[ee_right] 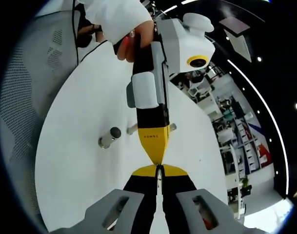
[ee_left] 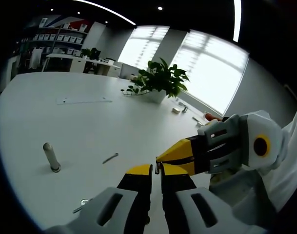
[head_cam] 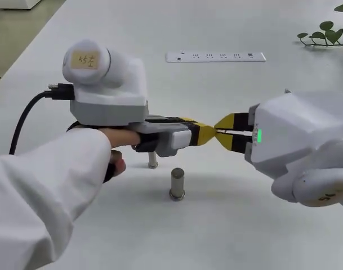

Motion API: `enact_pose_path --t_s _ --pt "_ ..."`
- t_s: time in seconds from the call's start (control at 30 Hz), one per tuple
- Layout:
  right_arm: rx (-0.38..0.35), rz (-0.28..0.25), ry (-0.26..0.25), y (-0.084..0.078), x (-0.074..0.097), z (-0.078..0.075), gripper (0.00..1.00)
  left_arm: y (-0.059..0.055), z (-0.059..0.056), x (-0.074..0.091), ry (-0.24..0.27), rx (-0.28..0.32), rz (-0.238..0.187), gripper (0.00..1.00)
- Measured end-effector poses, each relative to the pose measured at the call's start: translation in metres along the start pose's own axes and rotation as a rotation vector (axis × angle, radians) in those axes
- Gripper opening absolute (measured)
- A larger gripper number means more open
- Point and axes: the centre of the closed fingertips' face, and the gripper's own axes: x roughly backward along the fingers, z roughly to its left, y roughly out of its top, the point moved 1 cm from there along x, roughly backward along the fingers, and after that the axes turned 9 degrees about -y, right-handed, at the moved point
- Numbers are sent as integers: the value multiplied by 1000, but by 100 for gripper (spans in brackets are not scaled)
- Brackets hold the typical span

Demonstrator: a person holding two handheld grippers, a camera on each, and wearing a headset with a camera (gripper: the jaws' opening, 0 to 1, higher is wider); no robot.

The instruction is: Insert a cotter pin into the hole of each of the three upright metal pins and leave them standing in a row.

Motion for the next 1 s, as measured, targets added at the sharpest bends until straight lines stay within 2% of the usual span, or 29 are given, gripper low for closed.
enact_pose_path --t_s 0.2,0.33,0.47,0.63,1.0 --pt "7 -4 1 1 1 0 0 0 -1 -1 -17 23 -1 0" --pt "6 -10 1 3 2 1 0 0 -1 1 -33 16 5 0" --pt "3 -13 2 3 1 1 0 -1 0 1 -34 61 1 0" --pt "-13 -17 10 3 1 3 0 -2 -1 2 -30 46 6 0" --pt "-45 -21 15 3 1 4 0 -3 -1 2 -31 69 -1 0"
